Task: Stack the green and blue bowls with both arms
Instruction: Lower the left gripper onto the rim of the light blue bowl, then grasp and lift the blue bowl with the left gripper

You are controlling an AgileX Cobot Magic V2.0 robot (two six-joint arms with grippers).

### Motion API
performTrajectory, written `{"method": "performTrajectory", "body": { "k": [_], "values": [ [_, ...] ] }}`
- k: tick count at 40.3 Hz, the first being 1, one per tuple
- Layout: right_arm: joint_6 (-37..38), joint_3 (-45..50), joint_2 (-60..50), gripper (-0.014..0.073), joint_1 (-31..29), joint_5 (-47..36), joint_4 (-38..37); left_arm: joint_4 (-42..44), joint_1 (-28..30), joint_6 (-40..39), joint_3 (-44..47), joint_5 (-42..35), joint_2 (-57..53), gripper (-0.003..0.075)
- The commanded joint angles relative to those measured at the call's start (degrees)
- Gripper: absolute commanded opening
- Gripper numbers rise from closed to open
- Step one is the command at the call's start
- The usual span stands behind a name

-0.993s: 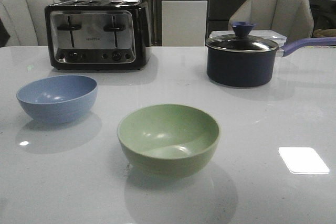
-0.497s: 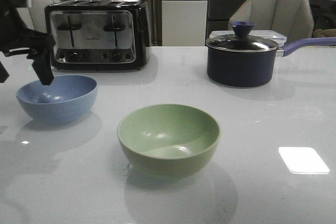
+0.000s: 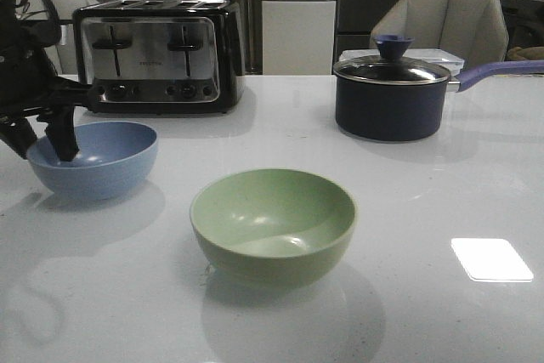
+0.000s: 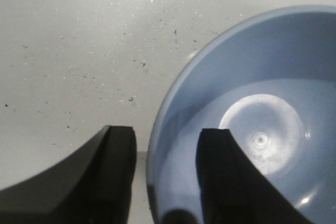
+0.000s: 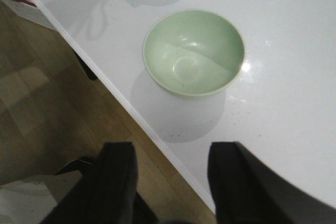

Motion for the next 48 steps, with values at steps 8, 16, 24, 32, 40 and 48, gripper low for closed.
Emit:
{"method": "performTrajectory", "body": {
  "k": [8,16,24,32,40,48],
  "values": [
    [-0.3,-1.5,-0.4,0.0435,0.0,-3.3,0.4,0.1,0.1,-0.5,-1.8,-1.2,-3.0,0.0101],
    [-0.3,-1.5,-0.4,0.0435,0.0,-3.3,0.4,0.1,-0.1,0.2,-3.6,3.5,-3.5,0.0093],
    [-0.3,-1.5,-0.4,0.0435,0.0,-3.3,0.4,-1.2,-1.8,3.6,-7.5,10.9,-7.0,0.0093],
    [-0.3,-1.5,-0.4,0.0435,0.0,-3.3,0.4,-6.1,-5.0,8.9,-7.7,12.7,-14.7,0.0093],
    [-0.3,-1.5,-0.4,0.0435,0.0,-3.3,0.4,-12.1,-10.0,13.4,-7.7,15.4,-20.4,0.0093],
    [-0.3,-1.5,-0.4,0.0435,0.0,-3.3,0.4,-12.7,-16.5,13.4,-7.7,15.2,-20.1,0.0093]
  ]
}}
